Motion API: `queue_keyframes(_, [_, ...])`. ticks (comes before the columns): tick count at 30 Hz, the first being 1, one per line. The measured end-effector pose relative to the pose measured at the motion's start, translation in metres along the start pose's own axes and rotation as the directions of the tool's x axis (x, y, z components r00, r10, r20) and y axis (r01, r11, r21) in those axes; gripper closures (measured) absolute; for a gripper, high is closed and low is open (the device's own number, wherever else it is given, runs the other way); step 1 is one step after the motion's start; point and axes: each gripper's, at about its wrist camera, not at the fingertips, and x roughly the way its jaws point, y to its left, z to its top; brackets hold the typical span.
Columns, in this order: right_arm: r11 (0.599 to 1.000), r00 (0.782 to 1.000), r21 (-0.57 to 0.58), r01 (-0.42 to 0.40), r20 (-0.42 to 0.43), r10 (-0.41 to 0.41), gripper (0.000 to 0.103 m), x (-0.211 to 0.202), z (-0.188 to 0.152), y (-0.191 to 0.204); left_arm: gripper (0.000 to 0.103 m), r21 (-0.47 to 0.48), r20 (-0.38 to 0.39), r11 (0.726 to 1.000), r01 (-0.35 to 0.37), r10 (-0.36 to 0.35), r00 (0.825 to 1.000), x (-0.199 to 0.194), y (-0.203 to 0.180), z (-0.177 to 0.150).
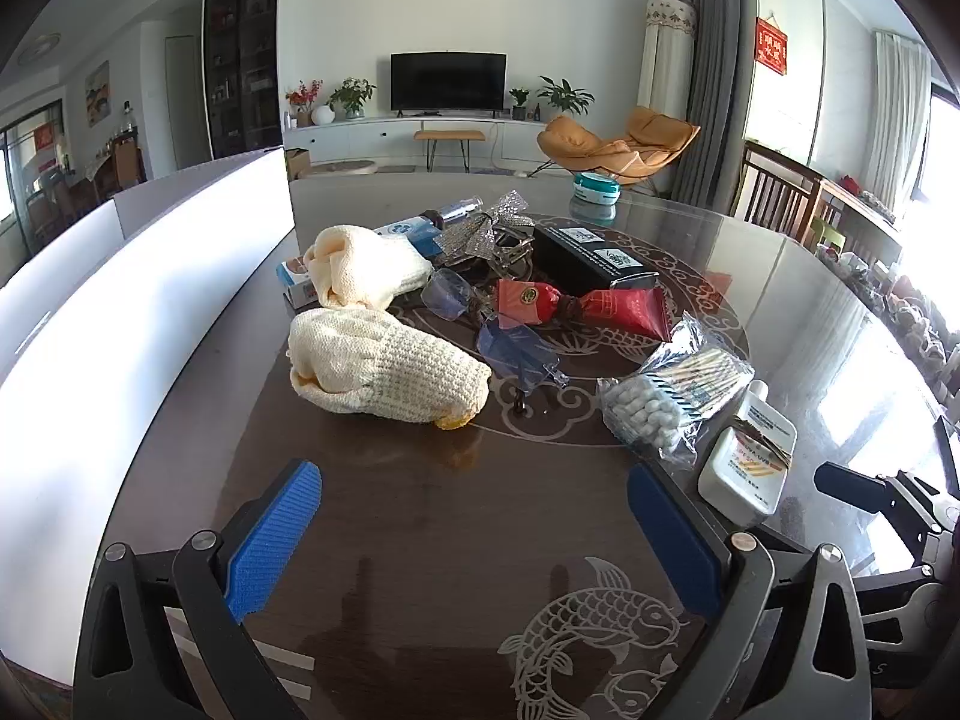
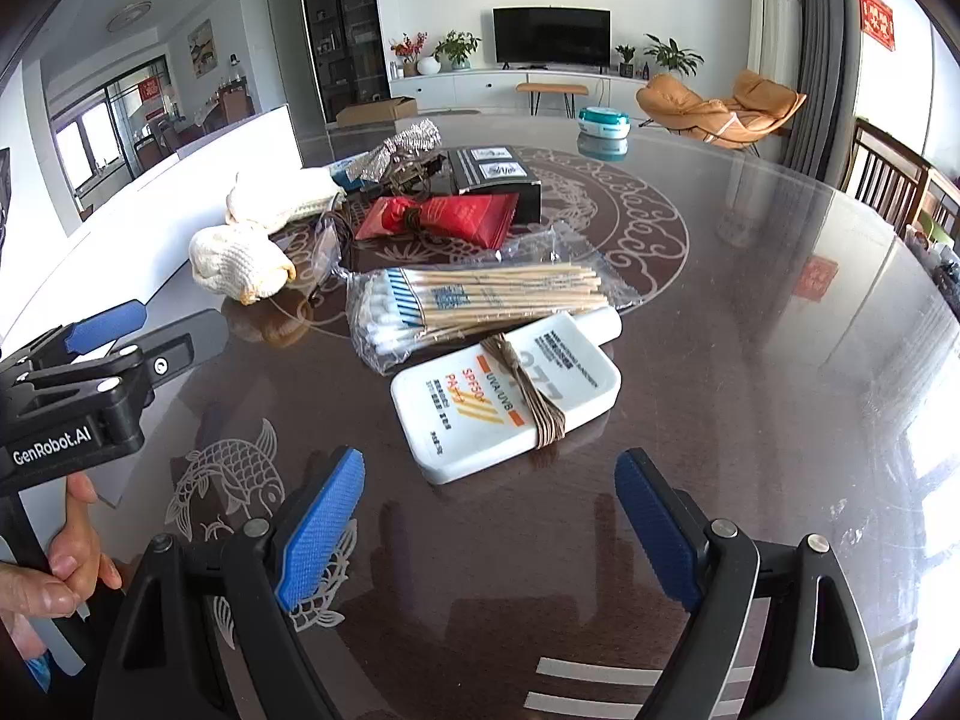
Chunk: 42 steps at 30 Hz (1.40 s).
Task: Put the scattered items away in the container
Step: 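Move both tools toward the items on the table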
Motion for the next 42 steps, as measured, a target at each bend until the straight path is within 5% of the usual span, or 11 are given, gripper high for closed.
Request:
queue_keyframes(20, [1.000, 0.998, -0.013, 0.015, -0.063, -0.016, 0.016, 0.016, 0.008, 0.002, 0.000, -0.020, -0.012, 1.000, -0.002, 0.002, 1.000, 0.006, 0.007, -0.001])
queue_keyframes(27, [0.997, 0.991, -0.077, 0.018, -0.128, -0.028, 0.015, 0.046, 0.039, 0.010, 0.000, 0.029, -0.013, 0.999, -0.029, 0.029, 0.999, 0.011, 0.002, 0.007])
queue_keyframes(33, [0.994, 0.996, -0.110, -0.012, -0.092, 0.001, 0.010, 0.089, 0.083, 0.005, 0.000, 0.012, -0.014, 0.999, -0.045, 0.045, 0.999, 0.019, 0.004, 0.023])
queue_keyframes(42, [0.992, 0.996, -0.124, -0.028, -0.091, 0.017, 0.006, 0.101, 0.093, 0.002, 0.000, 0.018, -0.039, 0.999, -0.048, 0.048, 0.998, 0.028, 0.001, 0.015])
